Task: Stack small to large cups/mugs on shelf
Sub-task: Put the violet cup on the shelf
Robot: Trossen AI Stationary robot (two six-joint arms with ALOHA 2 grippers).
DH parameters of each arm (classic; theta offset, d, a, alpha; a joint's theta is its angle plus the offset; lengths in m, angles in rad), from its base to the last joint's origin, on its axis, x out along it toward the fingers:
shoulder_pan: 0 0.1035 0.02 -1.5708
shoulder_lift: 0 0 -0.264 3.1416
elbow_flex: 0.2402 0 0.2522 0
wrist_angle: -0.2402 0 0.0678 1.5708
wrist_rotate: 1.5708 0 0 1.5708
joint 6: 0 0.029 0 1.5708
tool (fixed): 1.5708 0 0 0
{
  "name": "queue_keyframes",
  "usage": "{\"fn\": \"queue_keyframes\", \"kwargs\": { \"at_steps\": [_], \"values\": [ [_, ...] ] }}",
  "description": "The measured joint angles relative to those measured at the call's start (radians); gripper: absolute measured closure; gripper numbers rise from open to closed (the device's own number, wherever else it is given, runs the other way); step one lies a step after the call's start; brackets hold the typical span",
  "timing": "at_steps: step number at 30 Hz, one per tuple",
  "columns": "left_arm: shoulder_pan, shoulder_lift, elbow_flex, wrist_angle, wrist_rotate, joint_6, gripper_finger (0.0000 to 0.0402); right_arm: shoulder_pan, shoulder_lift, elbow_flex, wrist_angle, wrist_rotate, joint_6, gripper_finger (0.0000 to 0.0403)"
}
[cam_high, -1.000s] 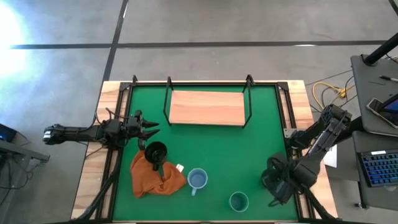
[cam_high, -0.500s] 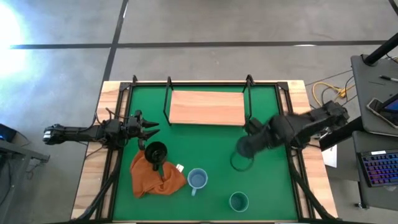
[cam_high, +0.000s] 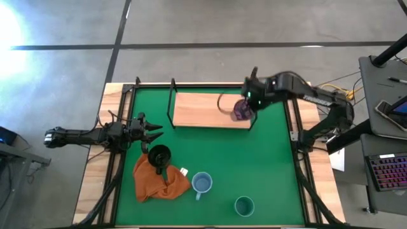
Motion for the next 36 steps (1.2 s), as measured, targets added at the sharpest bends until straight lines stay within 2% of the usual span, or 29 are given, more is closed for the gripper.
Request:
{"fn": "queue_keyframes", "kwargs": {
  "at_steps": [6, 9, 15, 23, 30, 36],
  "values": [
    [0.000, 0.000, 0.000, 0.000, 0.000, 0.000, 0.0274, -0.183, 0.000, -0.018, 0.006, -0.017, -0.080, 0.0392],
    [0.000, 0.000, 0.000, 0.000, 0.000, 0.000, 0.0274, -0.233, 0.000, -0.036, 0.026, -0.015, -0.097, 0.0391],
    [0.000, 0.000, 0.000, 0.000, 0.000, 0.000, 0.0274, -0.227, 0.025, -0.062, 0.126, -0.040, -0.108, 0.0391],
    [0.000, 0.000, 0.000, 0.000, 0.000, 0.000, 0.0274, -0.229, 0.143, -0.054, 0.121, -0.002, -0.159, 0.0390],
    [0.000, 0.000, 0.000, 0.000, 0.000, 0.000, 0.0274, -0.229, 0.185, -0.033, 0.082, -0.009, -0.207, 0.0390],
    [0.000, -0.001, 0.000, 0.001, 0.000, 0.000, 0.0274, -0.229, 0.158, -0.035, 0.030, -0.102, -0.215, 0.0390]
  ]
}}
